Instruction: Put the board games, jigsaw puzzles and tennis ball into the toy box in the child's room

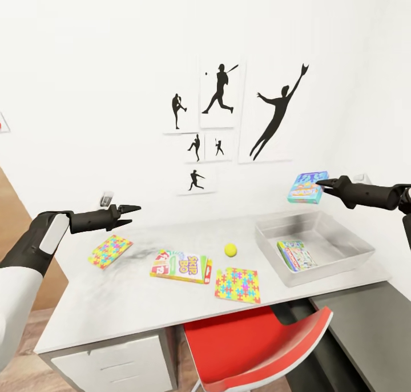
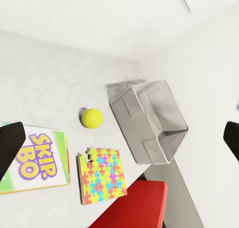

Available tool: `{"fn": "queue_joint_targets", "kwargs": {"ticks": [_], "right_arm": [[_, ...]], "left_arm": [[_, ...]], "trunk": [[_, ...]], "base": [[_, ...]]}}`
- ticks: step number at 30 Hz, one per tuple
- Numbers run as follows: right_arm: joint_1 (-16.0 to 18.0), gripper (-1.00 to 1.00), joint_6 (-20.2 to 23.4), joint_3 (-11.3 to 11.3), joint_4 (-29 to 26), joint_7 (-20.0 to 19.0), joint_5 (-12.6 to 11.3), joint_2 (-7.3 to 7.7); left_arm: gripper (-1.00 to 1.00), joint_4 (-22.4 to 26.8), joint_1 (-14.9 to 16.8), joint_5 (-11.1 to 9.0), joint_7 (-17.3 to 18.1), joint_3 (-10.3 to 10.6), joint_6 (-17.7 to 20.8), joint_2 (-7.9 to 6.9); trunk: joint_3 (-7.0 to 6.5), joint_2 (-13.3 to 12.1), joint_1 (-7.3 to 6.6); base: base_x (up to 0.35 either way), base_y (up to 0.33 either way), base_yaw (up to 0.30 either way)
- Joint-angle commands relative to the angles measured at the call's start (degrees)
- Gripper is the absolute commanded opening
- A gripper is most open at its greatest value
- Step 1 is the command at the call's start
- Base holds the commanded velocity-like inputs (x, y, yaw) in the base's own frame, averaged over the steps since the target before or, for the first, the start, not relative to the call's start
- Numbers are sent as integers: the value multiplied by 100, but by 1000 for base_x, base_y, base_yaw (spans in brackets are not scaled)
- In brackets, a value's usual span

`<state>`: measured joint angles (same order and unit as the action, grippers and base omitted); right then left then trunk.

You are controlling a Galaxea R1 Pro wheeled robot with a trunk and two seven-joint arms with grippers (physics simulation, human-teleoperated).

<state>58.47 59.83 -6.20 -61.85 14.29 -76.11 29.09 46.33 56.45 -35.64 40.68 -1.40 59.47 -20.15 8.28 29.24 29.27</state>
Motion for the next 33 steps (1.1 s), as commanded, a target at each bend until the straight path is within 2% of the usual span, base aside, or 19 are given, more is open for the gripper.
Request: {"fn": "queue_joint_targets", "kwargs": {"ticks": [1, 18, 25, 29, 33], "right_arm": [[7, -100, 17, -6, 0, 96, -75, 0], [11, -100, 17, -7, 38, 238, -80, 0], [71, -100, 17, -1, 502, 455, -79, 18], [92, -100, 17, 124, 593, 580, -78, 124], [101, -100, 17, 398, 721, 670, -84, 389]], "left_arm": [[100, -1, 6, 31, 37, -10, 21, 1], [100, -1, 6, 31, 37, -9, 21, 2], [100, -1, 4, 31, 37, -10, 21, 2], [100, -1, 6, 31, 37, -4, 21, 4], [100, -1, 6, 31, 37, -1, 21, 8]], "trunk": [[11, 11, 3], [11, 11, 3], [11, 11, 3], [11, 11, 3], [11, 11, 3]], "base": [[24, 0, 0], [67, -5, 0], [7, -2, 0], [0, 0, 0], [0, 0, 0]]}}
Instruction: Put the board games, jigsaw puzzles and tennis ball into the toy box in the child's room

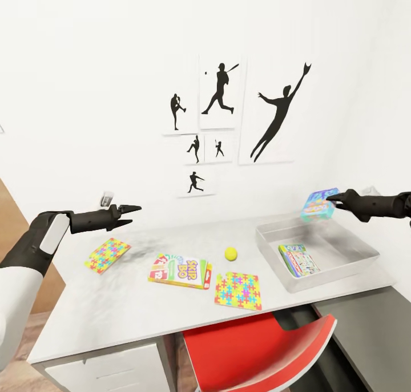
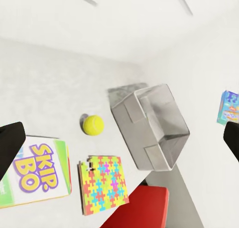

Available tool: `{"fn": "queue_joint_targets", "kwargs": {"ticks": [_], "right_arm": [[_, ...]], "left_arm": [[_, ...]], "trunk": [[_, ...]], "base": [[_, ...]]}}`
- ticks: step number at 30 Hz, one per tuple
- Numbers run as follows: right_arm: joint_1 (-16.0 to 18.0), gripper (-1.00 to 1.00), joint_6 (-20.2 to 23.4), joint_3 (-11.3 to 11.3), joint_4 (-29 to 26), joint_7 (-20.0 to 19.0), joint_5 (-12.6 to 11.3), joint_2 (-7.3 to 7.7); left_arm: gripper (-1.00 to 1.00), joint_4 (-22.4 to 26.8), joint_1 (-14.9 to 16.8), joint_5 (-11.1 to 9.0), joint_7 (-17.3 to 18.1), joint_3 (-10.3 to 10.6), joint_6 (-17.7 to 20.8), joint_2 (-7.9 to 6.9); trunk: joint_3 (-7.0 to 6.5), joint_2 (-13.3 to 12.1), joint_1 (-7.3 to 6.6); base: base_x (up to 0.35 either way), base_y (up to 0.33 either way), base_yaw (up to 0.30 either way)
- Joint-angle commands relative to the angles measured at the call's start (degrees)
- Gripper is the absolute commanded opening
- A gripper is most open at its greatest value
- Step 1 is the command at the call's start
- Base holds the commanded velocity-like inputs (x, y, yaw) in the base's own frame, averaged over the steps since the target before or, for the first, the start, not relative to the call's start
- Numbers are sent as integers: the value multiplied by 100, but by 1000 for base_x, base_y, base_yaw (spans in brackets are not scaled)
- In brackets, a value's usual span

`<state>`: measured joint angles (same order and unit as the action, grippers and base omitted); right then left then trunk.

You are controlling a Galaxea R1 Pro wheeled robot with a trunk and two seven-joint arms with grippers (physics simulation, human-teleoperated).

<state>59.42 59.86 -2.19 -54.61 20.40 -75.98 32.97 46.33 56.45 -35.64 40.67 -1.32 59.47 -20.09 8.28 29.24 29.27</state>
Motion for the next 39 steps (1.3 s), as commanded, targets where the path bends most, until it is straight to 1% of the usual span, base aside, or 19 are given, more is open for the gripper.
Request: {"fn": "queue_joint_targets", "kwargs": {"ticks": [1, 4, 8, 10, 12, 14, 16, 17, 18, 20, 21, 22, 23, 24, 27, 31, 32, 36, 39], "right_arm": [[7, -100, 14, 33, 15, 66, -99, 56], [7, -100, 14, 86, 42, 75, -105, 235], [8, -100, 14, 101, 30, 75, -145, 486], [8, -100, 14, 114, 26, 73, -158, 541], [3, -100, 14, 175, -5, 71, -179, 599], [-7, -100, 14, 224, -94, 70, -190, 685], [-18, -100, 14, 343, -245, 68, -223, 755], [-23, -100, 14, 397, -305, 65, -298, 784], [-26, -100, 14, 419, -331, 66, -355, 795], [-28, -100, 14, 511, -424, 68, -641, 836], [-24, -100, 14, 597, -451, 68, -742, 856], [-21, -100, 14, 650, -460, 69, -779, 866], [-11, -100, 14, 816, -477, 69, -852, 897], [-8, -100, 14, 918, -483, 69, -880, 915], [-3, -100, 14, 1145, -487, 69, -920, 933], [-1, -100, 14, 1247, -493, 69, -926, 944], [-1, -100, 14, 1271, -500, 69, -926, 949], [2, -100, 14, 1394, -657, 69, -927, 965], [6, -100, 14, 1437, -715, 69, -927, 982]], "left_arm": [[100, -2, 6, 31, 37, -9, 20, 3], [100, 15, 5, 31, 36, -9, 20, 4], [100, 127, 6, 31, 37, -9, 20, 9], [100, 163, 6, 31, 37, -9, 20, 16], [100, 185, 6, 31, 35, -9, 20, 25], [100, 194, 6, 31, 32, -9, 20, 29], [100, 198, 6, 31, 30, -9, 20, 30], [100, 199, 6, 31, 31, -9, 20, 30], [100, 199, 6, 31, 30, -9, 20, 31], [100, 200, 6, 31, 29, -9, 19, 38], [100, 200, 6, 31, 29, -9, 20, 42], [100, 200, 6, 31, 29, -9, 20, 45], [100, 200, 6, 31, 28, -9, 20, 55], [100, 200, 5, 31, 28, -9, 18, 61], [100, 201, 3, 31, 28, -3, 14, 77], [100, 201, 4, 31, 28, 7, 13, 82], [100, 201, 5, 31, 28, 36, 12, 83], [100, 201, 6, 37, 28, 281, 0, 84], [100, 201, 5, 39, 28, 375, -14, 84]], "trunk": [[11, 10, 3], [11, 10, 3], [11, 10, 3], [11, 10, 3], [11, 10, 3], [11, 10, 3], [11, 10, 3], [11, 10, 3], [11, 10, 3], [11, 10, 3], [11, 10, 3], [11, 10, 3], [13, 10, 3], [17, 10, 3], [39, 10, 3], [75, 10, 3], [84, 10, 3], [122, 10, 3], [151, 10, 3]], "base": [[0, 0, 0], [0, 0, 0], [0, 0, 0], [0, 0, 0], [0, 0, 0], [0, 0, 0], [0, 0, 0], [0, 0, 0], [0, 0, 0], [0, 0, 0], [0, 0, 0], [0, 0, 0], [0, 0, 0], [0, 0, 0], [0, 0, 0], [0, 0, 0], [0, 0, 0], [0, 0, 0], [0, 0, 0]]}}
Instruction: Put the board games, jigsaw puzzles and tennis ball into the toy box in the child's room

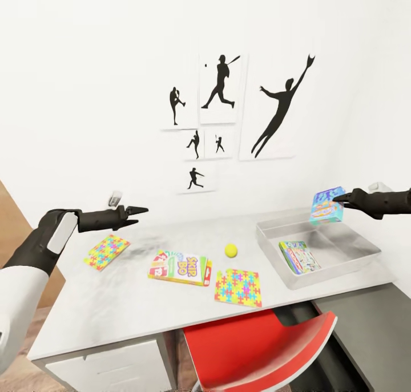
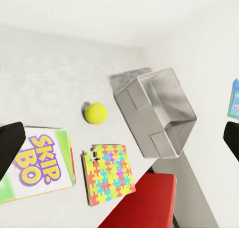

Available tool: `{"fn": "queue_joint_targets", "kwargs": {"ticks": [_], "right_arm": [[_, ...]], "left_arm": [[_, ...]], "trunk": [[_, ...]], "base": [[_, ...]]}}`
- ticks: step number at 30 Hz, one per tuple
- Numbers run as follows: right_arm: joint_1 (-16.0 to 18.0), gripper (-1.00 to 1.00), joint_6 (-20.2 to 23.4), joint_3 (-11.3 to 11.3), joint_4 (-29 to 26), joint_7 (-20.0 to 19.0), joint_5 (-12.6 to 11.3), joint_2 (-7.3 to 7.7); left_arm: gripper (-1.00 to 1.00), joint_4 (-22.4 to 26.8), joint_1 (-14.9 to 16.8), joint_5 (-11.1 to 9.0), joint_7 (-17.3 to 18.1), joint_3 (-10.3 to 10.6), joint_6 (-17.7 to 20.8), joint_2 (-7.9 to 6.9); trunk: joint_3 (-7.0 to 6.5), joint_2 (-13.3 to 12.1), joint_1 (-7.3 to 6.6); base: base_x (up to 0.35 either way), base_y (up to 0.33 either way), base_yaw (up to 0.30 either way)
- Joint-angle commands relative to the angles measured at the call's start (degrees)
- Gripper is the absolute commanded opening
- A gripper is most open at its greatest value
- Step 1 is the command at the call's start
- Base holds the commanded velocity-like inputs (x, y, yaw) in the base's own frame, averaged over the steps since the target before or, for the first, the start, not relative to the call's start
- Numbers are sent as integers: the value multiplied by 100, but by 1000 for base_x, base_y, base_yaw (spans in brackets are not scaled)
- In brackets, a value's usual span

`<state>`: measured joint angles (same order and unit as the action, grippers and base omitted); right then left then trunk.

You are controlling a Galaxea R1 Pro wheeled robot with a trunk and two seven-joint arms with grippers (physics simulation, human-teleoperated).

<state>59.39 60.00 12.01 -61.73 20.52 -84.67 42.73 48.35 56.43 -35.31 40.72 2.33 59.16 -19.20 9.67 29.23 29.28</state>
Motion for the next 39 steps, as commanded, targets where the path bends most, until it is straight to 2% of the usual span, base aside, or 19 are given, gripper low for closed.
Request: {"fn": "queue_joint_targets", "kwargs": {"ticks": [1, 9, 16, 19, 21, 22, 26, 31, 39], "right_arm": [[10, -100, 0, 24, -14, 58, -58, 21], [11, -100, 0, 50, -36, 58, -59, 131], [12, -100, 0, 104, -204, 53, -59, 385], [12, -100, 0, 296, -965, 50, -60, 451], [12, -100, 0, 350, -1256, 49, -64, 483], [12, -100, 0, 414, -1503, 49, -67, 598], [12, -100, 0, 454, -1547, 49, -67, 648], [12, -100, 0, 591, -1429, 40, -67, 674], [12, -100, 0, 715, -1254, 17, -74, 876]], "left_arm": [[100, -1, 7, 6, 24, 28, 14, -5], [100, -1, 8, 7, 27, 55, 8, -8], [100, -1, 8, -13, 38, 37, 26, -15], [100, -1, 8, -18, 63, 20, 38, -14], [100, -1, 8, -19, 165, 20, 41, -14], [100, -1, 8, -11, 612, 46, 39, -13], [100, -1, 8, -6, 802, 50, 39, -16], [100, -1, 8, -10, 849, 31, 42, -23], [100, -1, 8, -11, 852, 37, 43, -14]], "trunk": [[21, 12, 3], [98, 12, 3], [164, 12, 3], [193, 12, 3], [212, 12, 3], [221, 12, 3], [259, 12, 3], [307, 12, 3], [383, 12, 3]], "base": [[0, 0, 0], [0, 0, 0], [0, 0, 0], [0, 0, 0], [0, 0, 0], [0, 0, 0], [0, 0, 0], [0, 0, 0], [0, 0, 0]]}}
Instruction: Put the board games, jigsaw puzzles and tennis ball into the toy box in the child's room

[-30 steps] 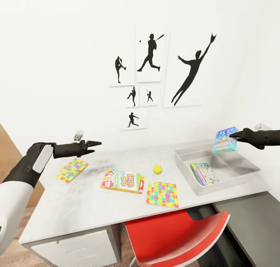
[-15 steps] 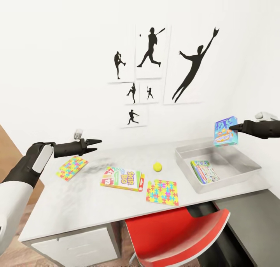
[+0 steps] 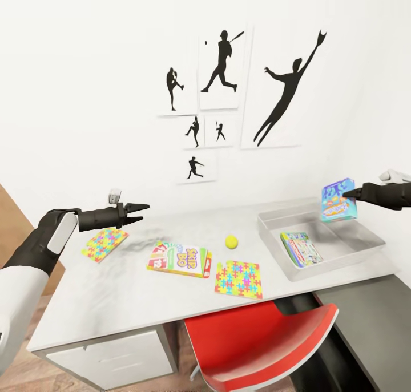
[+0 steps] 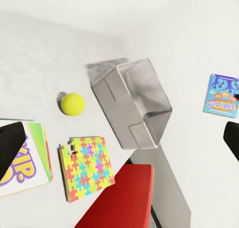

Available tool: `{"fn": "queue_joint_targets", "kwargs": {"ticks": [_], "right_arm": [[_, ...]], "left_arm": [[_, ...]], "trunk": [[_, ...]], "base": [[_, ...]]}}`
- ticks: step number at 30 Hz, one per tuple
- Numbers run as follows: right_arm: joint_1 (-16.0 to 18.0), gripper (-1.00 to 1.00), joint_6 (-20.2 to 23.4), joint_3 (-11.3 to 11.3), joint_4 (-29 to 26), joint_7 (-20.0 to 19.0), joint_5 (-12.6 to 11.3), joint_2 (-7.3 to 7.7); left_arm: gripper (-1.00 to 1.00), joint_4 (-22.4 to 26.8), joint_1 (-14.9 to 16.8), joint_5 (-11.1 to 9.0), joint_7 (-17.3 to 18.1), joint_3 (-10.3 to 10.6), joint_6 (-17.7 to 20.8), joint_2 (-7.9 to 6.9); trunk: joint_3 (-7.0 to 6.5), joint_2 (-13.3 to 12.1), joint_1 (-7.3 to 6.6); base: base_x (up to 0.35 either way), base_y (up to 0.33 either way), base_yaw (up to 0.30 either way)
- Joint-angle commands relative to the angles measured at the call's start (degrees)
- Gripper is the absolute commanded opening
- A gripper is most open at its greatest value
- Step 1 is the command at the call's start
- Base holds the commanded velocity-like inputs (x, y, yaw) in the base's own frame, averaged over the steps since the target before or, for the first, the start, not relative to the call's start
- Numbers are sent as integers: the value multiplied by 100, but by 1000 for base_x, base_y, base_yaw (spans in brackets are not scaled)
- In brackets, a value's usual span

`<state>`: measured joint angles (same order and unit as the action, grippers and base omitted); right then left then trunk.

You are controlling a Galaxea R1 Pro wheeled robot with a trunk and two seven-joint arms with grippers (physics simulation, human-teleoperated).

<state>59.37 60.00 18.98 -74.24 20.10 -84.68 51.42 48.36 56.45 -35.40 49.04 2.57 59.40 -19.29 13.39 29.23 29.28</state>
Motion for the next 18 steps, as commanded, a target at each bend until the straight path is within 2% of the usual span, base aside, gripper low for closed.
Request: {"fn": "queue_joint_targets", "kwargs": {"ticks": [1, 7, 18], "right_arm": [[13, -100, 0, 18, 1, 58, -73, 16], [13, -100, 0, 18, 32, 47, -82, 124], [13, -100, 0, 102, 95, 46, -84, 142]], "left_arm": [[100, -2, 7, -2, 19, 14, 19, -5], [100, -2, 7, 1, 18, 22, 18, -4], [100, -2, 7, -2, 26, 9, 19, -4]], "trunk": [[21, 11, 3], [78, 11, 3], [183, 11, 3]], "base": [[0, 0, 0], [0, 0, -54], [0, 0, -74]]}}
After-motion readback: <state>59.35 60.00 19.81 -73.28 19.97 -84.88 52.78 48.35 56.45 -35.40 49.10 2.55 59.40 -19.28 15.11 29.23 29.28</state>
